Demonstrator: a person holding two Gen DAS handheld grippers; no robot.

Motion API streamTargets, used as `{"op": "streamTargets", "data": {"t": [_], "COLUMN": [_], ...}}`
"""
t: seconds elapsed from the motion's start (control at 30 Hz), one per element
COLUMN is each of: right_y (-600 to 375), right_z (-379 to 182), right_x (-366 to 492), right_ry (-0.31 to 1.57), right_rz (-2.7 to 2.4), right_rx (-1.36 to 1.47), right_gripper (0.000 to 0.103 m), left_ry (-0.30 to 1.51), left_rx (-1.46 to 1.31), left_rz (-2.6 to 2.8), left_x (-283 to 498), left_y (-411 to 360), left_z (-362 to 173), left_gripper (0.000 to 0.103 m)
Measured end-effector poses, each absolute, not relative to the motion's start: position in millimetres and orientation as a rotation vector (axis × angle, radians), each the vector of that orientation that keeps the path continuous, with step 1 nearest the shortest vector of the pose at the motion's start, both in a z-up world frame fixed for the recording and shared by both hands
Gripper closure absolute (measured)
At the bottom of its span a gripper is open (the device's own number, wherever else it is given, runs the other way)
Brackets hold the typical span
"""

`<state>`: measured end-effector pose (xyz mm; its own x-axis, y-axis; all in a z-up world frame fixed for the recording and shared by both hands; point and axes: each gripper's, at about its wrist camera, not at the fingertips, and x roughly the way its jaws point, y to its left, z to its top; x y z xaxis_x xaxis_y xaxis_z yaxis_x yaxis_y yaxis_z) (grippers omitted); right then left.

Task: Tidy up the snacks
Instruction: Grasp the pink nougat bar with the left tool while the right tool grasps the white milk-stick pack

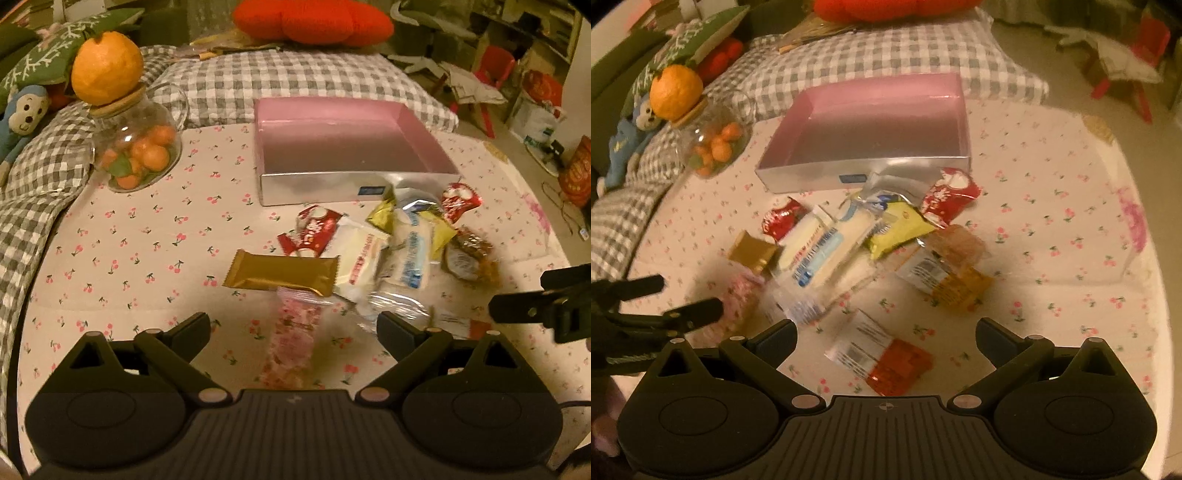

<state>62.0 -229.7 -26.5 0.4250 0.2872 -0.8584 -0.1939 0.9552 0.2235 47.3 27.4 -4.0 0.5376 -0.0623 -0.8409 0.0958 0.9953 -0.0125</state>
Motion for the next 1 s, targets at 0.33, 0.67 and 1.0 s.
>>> {"op": "streamTargets", "data": {"t": [0.33,0.67,1.0], "right_y": [-204,-193,-189], "right_z": [-39,-55,-70], "right_x": [90,109,117], "right_ry": [1.093,1.078,1.090], "right_rz": [0.385,0.385,0.351], "right_rx": [0.203,0.327,0.322], "right_gripper": [0.004,0.013,0.043], "left_ry": [1.074,1.128,1.170], "left_rx": [-0.012,-0.021,0.000], "left_rz": [-0.146,-0.216,-0.221], "left_x": [67,71,70], "left_y": [50,47,46], "left_z": [-28,-42,-54], "left_gripper": [0.021,0.034,0.049]}}
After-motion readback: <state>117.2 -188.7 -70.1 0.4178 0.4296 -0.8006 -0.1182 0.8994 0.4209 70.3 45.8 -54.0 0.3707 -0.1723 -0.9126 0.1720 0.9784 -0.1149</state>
